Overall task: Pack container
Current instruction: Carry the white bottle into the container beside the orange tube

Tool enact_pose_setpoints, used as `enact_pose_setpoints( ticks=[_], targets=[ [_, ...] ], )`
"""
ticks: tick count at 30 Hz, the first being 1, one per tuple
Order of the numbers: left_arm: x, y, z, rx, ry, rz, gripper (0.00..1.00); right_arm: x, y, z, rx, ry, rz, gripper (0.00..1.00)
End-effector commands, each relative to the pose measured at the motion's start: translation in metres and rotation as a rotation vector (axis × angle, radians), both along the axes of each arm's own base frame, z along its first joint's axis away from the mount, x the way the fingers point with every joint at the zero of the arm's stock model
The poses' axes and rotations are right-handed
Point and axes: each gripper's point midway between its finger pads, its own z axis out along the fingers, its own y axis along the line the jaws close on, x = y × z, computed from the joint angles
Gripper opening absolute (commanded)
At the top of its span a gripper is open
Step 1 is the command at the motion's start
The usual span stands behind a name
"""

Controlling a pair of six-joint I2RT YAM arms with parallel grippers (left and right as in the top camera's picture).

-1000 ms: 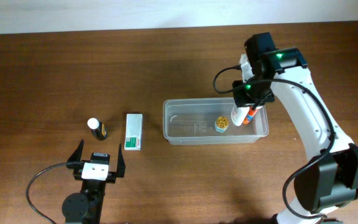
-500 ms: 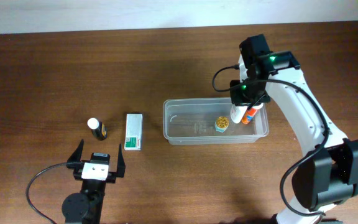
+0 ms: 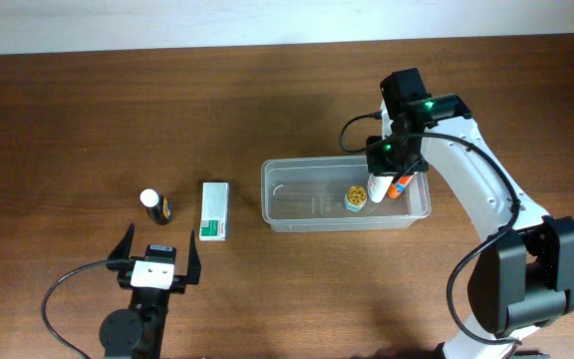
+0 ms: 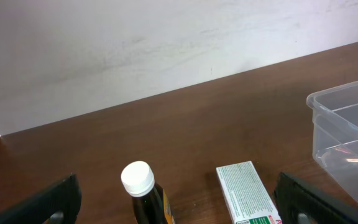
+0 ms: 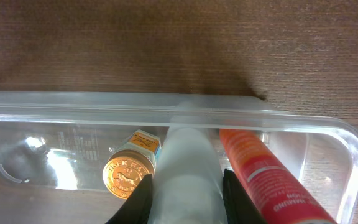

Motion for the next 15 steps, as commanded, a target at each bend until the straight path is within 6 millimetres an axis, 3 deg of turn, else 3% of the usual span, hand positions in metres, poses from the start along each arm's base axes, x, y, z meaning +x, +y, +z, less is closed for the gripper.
enact_pose_setpoints(
  ticks=[1,15],
  targets=[
    [-0.0009,-0.0042,-0.0001,0.003,0.002,-0.023,0.99,0.0015,0.0022,-0.0006,-0.009,-0.006,-0.003,0.20],
    [-0.0009,-0.0042,-0.0001,0.003,0.002,-0.023,0.99,0.0014,0.0021,-0.0007,-0.009,-0.006,-0.003,0.28]
  ],
)
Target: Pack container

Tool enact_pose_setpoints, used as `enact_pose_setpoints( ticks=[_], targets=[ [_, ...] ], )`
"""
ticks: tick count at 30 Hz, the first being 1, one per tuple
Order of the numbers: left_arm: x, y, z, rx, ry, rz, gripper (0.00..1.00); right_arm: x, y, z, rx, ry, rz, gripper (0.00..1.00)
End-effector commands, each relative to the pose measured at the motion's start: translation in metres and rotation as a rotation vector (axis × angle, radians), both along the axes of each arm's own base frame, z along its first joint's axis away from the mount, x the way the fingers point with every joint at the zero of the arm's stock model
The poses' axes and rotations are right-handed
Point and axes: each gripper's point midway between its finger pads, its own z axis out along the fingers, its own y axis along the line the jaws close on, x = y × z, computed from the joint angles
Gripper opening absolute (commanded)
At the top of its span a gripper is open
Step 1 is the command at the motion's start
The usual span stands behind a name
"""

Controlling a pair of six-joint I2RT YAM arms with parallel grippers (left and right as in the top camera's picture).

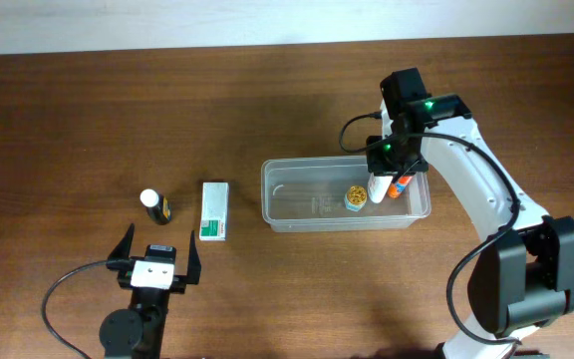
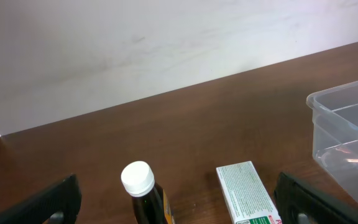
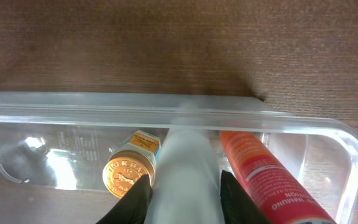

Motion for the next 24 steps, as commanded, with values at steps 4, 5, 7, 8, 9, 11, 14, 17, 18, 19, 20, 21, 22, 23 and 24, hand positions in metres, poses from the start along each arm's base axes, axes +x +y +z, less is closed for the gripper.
enact_pose_setpoints(
  ticks=[4,5,7,8,9,11,14,17,18,19,20,21,22,23,24],
  targets=[
    [-0.001,-0.004,0.000,0.003,0.002,-0.023,0.99,0.001,0.002,-0.001,-0.010,-0.004,-0.001,0.32],
    [-0.001,-0.004,0.000,0.003,0.002,-0.023,0.99,0.001,0.002,-0.001,-0.010,-0.004,-0.001,0.32],
    [-0.001,-0.004,0.000,0.003,0.002,-0.023,0.99,0.001,0.002,-0.001,-0.010,-0.005,-0.001,0.32],
    [-0.001,-0.004,0.000,0.003,0.002,-0.023,0.99,0.002,0.002,-0.001,-0.009,-0.007,-0.001,0.32],
    [-0.001,-0.004,0.000,0.003,0.002,-0.023,0.99,0.003,0.003,0.000,-0.008,-0.013,0.000,0.32],
    [-0.001,-0.004,0.000,0.003,0.002,-0.023,0.99,0.006,0.003,0.003,-0.005,-0.025,0.000,0.32],
    [-0.001,-0.004,0.000,0.003,0.002,-0.023,1.00,0.015,0.005,0.014,0.001,-0.059,0.000,0.33],
    [-0.001,-0.004,0.000,0.003,0.002,-0.023,0.99,0.025,0.007,0.034,0.009,-0.102,0.003,0.38],
    [-0.001,-0.004,0.000,0.003,0.002,-0.023,0.99,0.028,0.007,0.043,0.011,-0.117,0.004,0.39],
    [-0.001,-0.004,0.000,0.003,0.002,-0.023,0.99,0.031,0.007,0.052,0.011,-0.132,0.014,0.40],
    [-0.001,-0.004,0.000,0.003,0.002,-0.023,1.00,0.035,0.006,0.063,0.006,-0.150,0.019,0.42],
    [-0.001,-0.004,0.000,0.003,0.002,-0.023,0.99,0.037,0.002,0.073,-0.003,-0.167,0.010,0.42],
    [-0.001,-0.004,0.000,0.003,0.002,-0.023,0.99,0.040,0.000,0.083,-0.011,-0.182,0.004,0.43],
    [-0.001,-0.004,0.000,0.003,0.002,-0.023,0.99,0.042,-0.003,0.095,-0.014,-0.201,-0.002,0.44],
    [-0.001,-0.004,0.000,0.003,0.002,-0.023,1.00,0.045,-0.006,0.107,-0.017,-0.221,-0.011,0.47]
  ],
)
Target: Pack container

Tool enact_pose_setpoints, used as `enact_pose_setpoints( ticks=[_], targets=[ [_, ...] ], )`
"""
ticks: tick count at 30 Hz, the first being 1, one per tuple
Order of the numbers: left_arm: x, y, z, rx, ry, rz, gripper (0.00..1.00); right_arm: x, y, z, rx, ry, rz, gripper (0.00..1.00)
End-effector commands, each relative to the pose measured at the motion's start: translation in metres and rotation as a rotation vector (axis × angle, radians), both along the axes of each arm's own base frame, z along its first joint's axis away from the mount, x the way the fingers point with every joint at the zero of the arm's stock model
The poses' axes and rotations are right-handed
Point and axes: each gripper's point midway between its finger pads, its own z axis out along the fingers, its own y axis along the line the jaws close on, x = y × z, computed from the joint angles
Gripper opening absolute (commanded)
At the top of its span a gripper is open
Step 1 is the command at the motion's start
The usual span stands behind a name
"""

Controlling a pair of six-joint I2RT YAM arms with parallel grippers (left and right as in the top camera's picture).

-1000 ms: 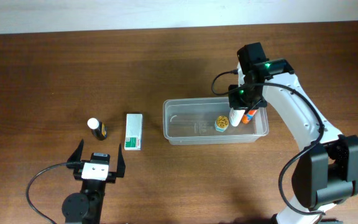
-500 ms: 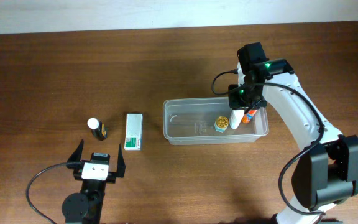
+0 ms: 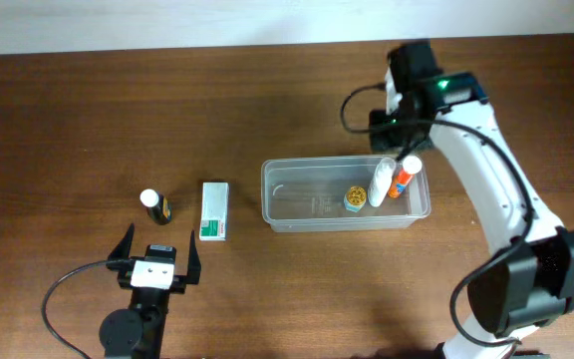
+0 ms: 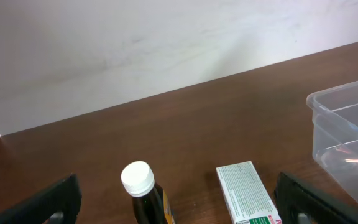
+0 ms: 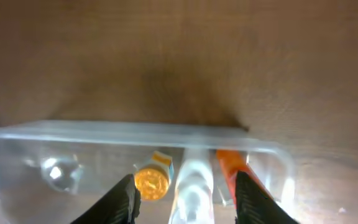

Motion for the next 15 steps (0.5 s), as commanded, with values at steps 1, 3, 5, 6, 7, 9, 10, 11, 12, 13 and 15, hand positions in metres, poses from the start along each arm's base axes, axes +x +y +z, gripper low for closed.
enact_pose_setpoints(
  ticks=[1,3,5,6,7,9,10,11,12,13,15],
  targets=[
    [-0.001,-0.004,0.000,0.003,0.003,-0.023,0.99,0.016,-0.013,0.044,-0.031,-0.104,-0.022,0.54],
    [-0.001,-0.004,0.000,0.003,0.003,-0.023,0.99,0.019,-0.026,0.071,-0.054,-0.151,-0.040,0.80],
    [-0.001,-0.004,0.000,0.003,0.003,-0.023,0.99,0.019,-0.048,0.090,-0.097,-0.182,-0.088,0.98],
    [-0.001,-0.004,0.000,0.003,0.003,-0.023,0.99,0.018,-0.061,0.098,-0.120,-0.189,-0.119,0.98],
    [-0.001,-0.004,0.000,0.003,0.003,-0.023,0.99,0.015,-0.074,0.104,-0.138,-0.191,-0.151,0.99],
    [-0.001,-0.004,0.000,0.003,0.003,-0.023,0.99,0.008,-0.104,0.110,-0.164,-0.176,-0.218,0.98],
    [-0.001,-0.004,0.000,0.003,0.003,-0.023,0.99,0.004,-0.119,0.110,-0.174,-0.162,-0.252,0.98],
    [-0.001,-0.004,0.000,0.003,0.003,-0.023,0.99,-0.001,-0.133,0.109,-0.177,-0.146,-0.287,0.98],
    [-0.001,-0.004,0.000,0.003,0.003,-0.023,0.99,-0.006,-0.147,0.107,-0.173,-0.128,-0.331,0.98],
    [-0.001,-0.004,0.000,0.003,0.003,-0.023,0.99,-0.010,-0.160,0.104,-0.167,-0.110,-0.375,0.98],
    [-0.001,-0.004,0.000,0.003,0.003,-0.023,0.99,-0.020,-0.182,0.098,-0.164,-0.077,-0.435,0.98]
  ],
)
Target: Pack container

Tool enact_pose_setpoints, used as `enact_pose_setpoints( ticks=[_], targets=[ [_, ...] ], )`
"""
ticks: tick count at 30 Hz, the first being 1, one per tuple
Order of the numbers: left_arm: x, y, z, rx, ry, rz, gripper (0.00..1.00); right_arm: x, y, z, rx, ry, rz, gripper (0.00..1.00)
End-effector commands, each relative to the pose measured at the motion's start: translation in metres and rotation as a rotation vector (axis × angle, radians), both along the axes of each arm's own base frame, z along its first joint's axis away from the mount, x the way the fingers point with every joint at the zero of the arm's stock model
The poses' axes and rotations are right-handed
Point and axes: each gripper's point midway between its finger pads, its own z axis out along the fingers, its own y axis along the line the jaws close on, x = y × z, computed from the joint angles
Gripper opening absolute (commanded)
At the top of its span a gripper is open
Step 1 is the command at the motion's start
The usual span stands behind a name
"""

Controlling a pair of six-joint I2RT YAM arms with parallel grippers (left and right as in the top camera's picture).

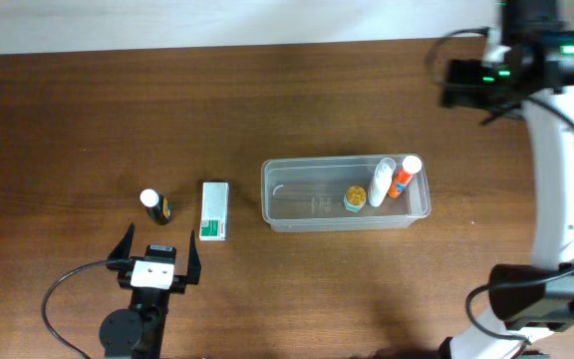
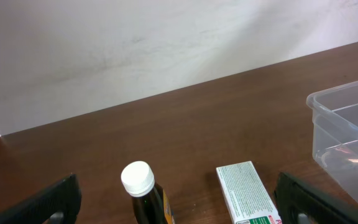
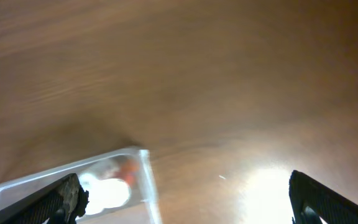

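Observation:
A clear plastic container [image 1: 302,210] sits at the table's middle, holding a white bottle [image 1: 380,181], an orange tube [image 1: 403,177] and a small gold-lidded jar [image 1: 355,198]. Left of it lie a white and green box [image 1: 213,210] and a dark bottle with a white cap [image 1: 153,205]. My right gripper [image 3: 185,196] is open and empty, high at the back right, well away from the container [image 3: 143,180]. The left gripper [image 2: 179,202] stands open near the front edge, facing the dark bottle [image 2: 143,194] and the box [image 2: 248,193], touching neither.
A white wall [image 2: 135,43] runs along the table's far edge. Bare brown wood [image 1: 98,110] lies around the things.
My right gripper has gone from just behind the container to far up at the back right, opened wider. The white bottle stays in the container. The left arm has not moved.
My right gripper was shut on the white bottle, standing it inside the container beside the orange tube and gold jar. Then it was open and raised behind the container with the bottle left inside. Now it is far off at the back right.

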Motion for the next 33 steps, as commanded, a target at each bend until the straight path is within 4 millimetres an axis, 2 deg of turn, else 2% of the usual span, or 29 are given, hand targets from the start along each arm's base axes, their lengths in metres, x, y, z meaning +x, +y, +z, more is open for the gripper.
enact_pose_setpoints(
  ticks=[1,7,10,14,23,33],
  targets=[
    [-0.001,-0.004,0.000,0.003,0.002,-0.023,0.99,-0.015,-0.040,-0.003,-0.016,0.030,-0.118,0.98],
    [-0.001,-0.004,0.000,0.003,0.003,-0.023,0.99,-0.040,-0.085,-0.007,-0.004,0.073,-0.244,0.98],
    [-0.001,-0.004,0.000,0.003,0.002,-0.023,0.99,-0.052,-0.097,-0.010,0.003,0.099,-0.284,0.98],
    [-0.001,-0.004,0.000,0.003,0.002,-0.023,0.99,-0.056,-0.108,-0.016,0.007,0.107,-0.316,0.98],
    [-0.001,-0.004,0.000,0.003,0.002,-0.023,0.99,-0.059,-0.106,-0.041,0.048,0.160,-0.316,0.98],
    [-0.001,-0.004,0.000,0.003,0.002,-0.023,0.99,-0.058,-0.105,-0.043,0.058,0.161,-0.312,0.98]
  ],
)
